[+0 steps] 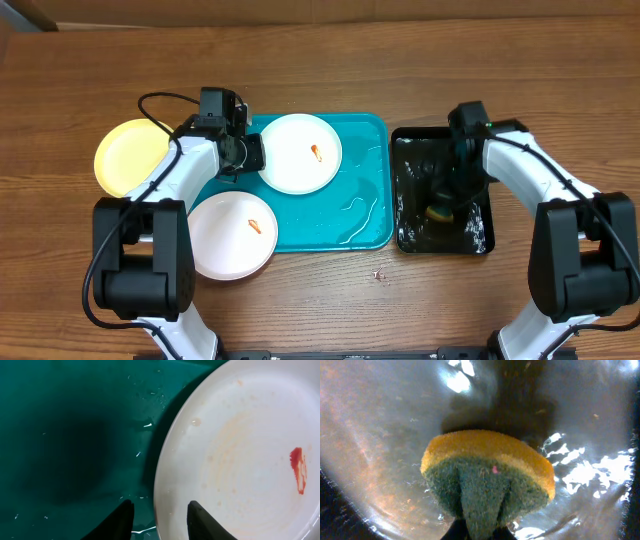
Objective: Clean dirty plates on tray and stack at the side
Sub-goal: 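Dip the sponge into the black tray water with the right gripper, then scrub the white plate with the sponge in the right gripper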
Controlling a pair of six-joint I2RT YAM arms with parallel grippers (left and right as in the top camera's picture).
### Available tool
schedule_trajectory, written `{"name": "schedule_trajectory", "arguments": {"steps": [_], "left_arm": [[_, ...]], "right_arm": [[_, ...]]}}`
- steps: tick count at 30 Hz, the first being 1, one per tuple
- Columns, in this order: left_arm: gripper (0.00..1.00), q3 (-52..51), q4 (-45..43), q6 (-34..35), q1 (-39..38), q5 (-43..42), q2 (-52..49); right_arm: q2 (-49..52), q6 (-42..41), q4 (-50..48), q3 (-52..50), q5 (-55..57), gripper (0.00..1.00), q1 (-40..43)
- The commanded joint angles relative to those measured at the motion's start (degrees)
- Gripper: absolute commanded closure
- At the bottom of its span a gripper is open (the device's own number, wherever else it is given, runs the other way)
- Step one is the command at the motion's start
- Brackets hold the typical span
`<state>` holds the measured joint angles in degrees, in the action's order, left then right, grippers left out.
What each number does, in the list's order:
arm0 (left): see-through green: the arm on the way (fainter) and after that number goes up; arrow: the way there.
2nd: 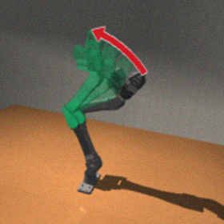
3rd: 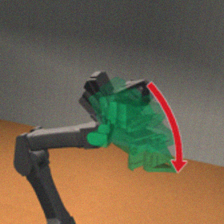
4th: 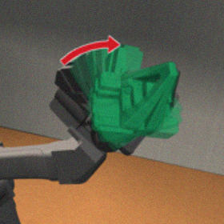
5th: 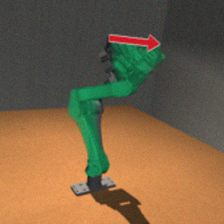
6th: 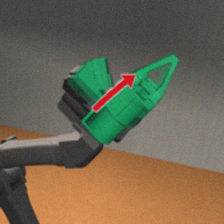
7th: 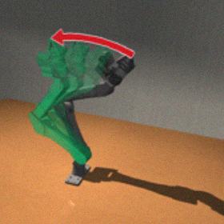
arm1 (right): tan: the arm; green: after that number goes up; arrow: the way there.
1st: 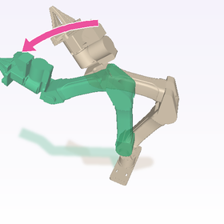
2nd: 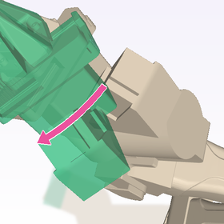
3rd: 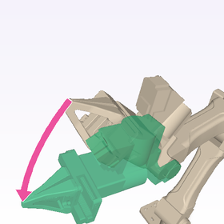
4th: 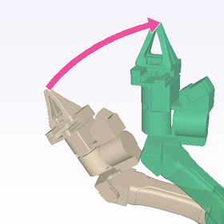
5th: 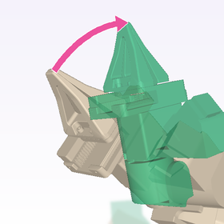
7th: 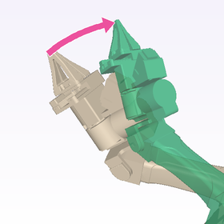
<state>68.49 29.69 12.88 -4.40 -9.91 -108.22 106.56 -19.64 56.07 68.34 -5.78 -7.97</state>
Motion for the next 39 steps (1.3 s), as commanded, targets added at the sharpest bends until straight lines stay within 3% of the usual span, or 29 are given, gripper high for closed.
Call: {"name": "schedule_trajectory", "arguments": {"steps": [1,6,10,16,26,28,29,31,39], "left_arm": [[0.64,-0.26,-0.24,-0.85,-1.51,1.99,0.50],[0.64,-0.26,-0.66,-0.83,-3.13,3.72,-0.66],[0.76,-0.26,-0.66,-0.61,-3.41,4.13,-0.83],[0.68,-0.26,0.96,-0.68,-3.91,4.22,-0.85],[0.69,-0.90,0.76,-0.44,-4.70,4.57,-1.99],[0.75,-0.90,0.74,-0.46,-4.68,4.57,-2.27],[0.86,-0.90,0.74,-0.44,-4.68,4.55,-2.29],[0.92,-0.87,0.81,-0.46,-4.68,4.52,-2.29],[0.89,-0.83,5.27,-2.23,-4.68,3.93,-2.29]], "right_arm": [[-2.19,1.44,1.38,5.25,-0.33,0.96,-0.07],[-3.37,2.08,3.23,6.60,-0.33,0.96,-0.07],[-3.50,4.17,3.69,6.71,-0.33,0.96,-0.07],[-5.35,4.90,4.33,7.96,-0.33,0.96,-0.04],[-8.63,6.62,4.59,8.37,-0.35,0.96,-0.07],[-8.63,8.00,5.11,8.37,-0.35,0.96,-0.07],[-8.63,8.17,5.27,8.37,-0.35,0.96,-0.07],[-8.63,8.17,5.53,8.61,-0.35,0.96,-0.04],[-8.63,8.17,11.72,14.67,-0.35,0.96,-0.09]]}}
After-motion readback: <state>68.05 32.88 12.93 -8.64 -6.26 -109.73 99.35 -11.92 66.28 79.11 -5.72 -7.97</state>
